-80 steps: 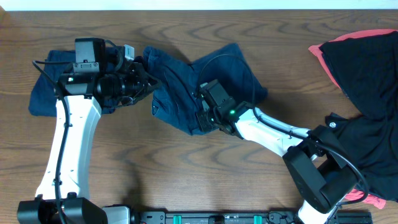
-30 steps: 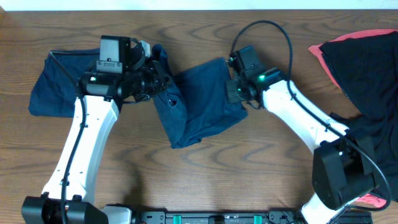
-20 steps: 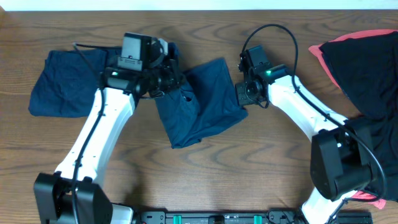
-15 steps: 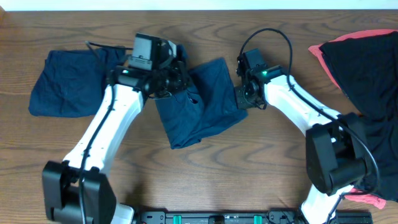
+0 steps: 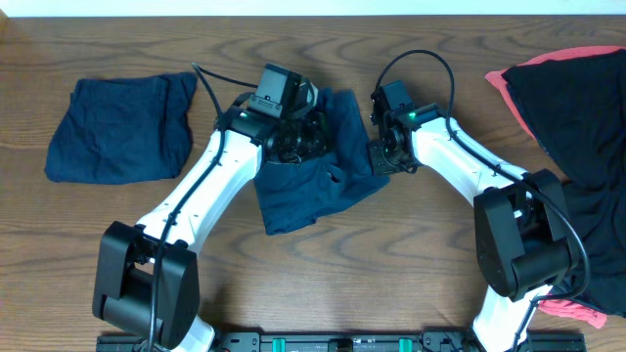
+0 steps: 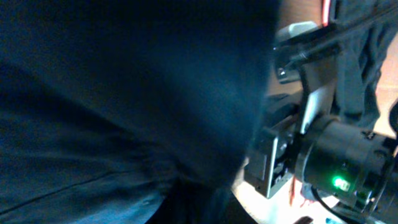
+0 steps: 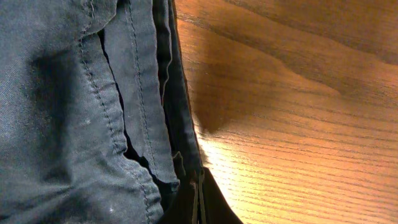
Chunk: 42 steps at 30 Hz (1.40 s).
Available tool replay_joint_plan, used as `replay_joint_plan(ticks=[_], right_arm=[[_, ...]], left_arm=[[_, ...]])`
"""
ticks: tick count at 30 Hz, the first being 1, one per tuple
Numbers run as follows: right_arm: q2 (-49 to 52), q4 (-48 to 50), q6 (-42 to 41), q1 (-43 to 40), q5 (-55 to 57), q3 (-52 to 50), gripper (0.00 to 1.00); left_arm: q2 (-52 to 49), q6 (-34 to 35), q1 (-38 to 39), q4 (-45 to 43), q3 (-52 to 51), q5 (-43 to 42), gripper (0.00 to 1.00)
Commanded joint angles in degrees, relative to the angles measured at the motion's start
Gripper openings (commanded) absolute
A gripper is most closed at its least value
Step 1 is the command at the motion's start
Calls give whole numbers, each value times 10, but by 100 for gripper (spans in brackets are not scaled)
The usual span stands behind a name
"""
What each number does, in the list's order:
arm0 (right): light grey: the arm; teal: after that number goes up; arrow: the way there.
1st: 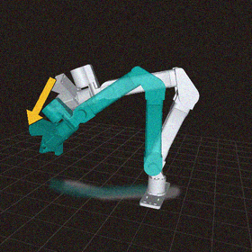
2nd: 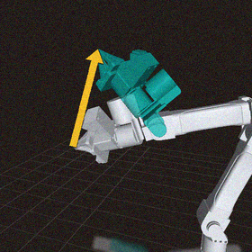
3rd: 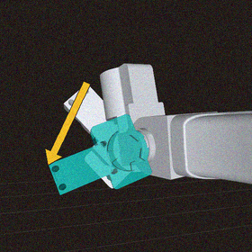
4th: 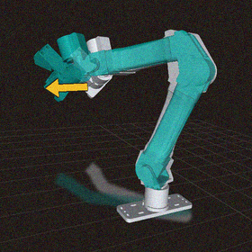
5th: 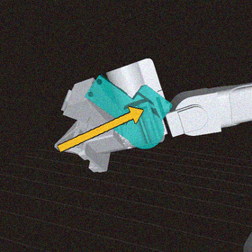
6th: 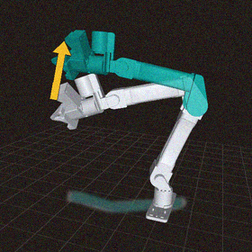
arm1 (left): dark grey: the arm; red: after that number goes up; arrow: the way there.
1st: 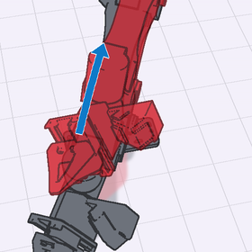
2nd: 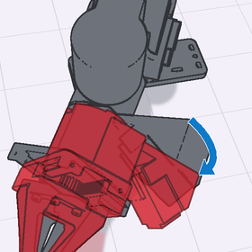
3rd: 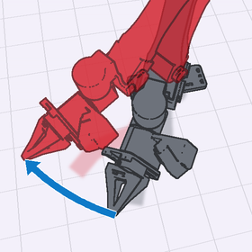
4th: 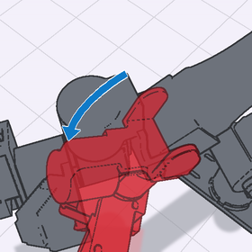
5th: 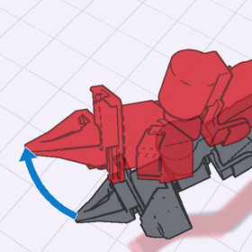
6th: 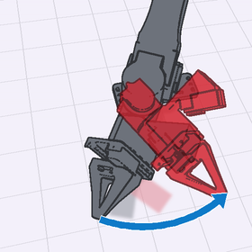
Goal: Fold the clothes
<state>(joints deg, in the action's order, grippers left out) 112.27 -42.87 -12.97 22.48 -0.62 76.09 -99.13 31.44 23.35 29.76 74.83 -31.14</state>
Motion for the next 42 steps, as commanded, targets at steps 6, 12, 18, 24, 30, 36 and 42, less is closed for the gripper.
replay_joint_plan(ticks=[6, 12, 18, 24, 30, 36, 42], right_arm=[[8, -3, 6, 5, -3, -5, 1], [-9, -26, 10, -11, 0, 20, 6], [-59, -80, 69, -30, -41, 120, 14], [-71, -99, 129, -1, -195, 159, 8], [-69, -84, 128, 52, -206, 114, 5], [-69, -48, 106, 92, -206, 54, 6], [-60, -1, 100, 98, -202, -9, 8]], left_arm=[[1, 3, -2, -50, 12, 3, 46], [27, -23, -54, -50, 12, 4, 45], [28, -40, -130, -49, 12, 71, 47], [14, -86, -160, -142, 12, 145, 47], [-40, -92, -159, -232, 12, 156, 47], [-123, -91, -159, -270, 12, 155, 47], [-179, -92, -159, -250, 12, 150, 47]])
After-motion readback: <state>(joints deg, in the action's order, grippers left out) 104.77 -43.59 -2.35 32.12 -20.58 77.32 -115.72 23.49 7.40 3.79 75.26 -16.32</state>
